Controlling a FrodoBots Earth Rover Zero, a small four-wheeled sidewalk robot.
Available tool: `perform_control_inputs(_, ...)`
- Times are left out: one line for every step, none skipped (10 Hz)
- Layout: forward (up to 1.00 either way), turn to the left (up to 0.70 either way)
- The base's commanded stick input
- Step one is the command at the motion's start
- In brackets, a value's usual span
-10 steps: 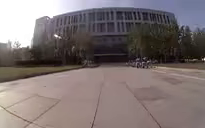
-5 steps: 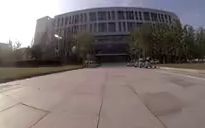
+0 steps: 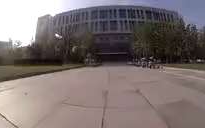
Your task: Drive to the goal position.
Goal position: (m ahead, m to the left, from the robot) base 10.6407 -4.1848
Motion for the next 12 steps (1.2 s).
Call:
perform_control_inputs(1.0,0.01)
perform_control_inputs(1.0,0.01)
perform_control_inputs(1.0,0.01)
perform_control_inputs(1.0,0.01)
perform_control_inputs(1.0,0.01)
perform_control_inputs(1.0,0.01)
perform_control_inputs(1.0,0.01)
perform_control_inputs(1.0,0.01)
perform_control_inputs(1.0,0.01)
perform_control_inputs(1.0,0.01)
perform_control_inputs(1.0,0.01)
perform_control_inputs(1.0,0.01)
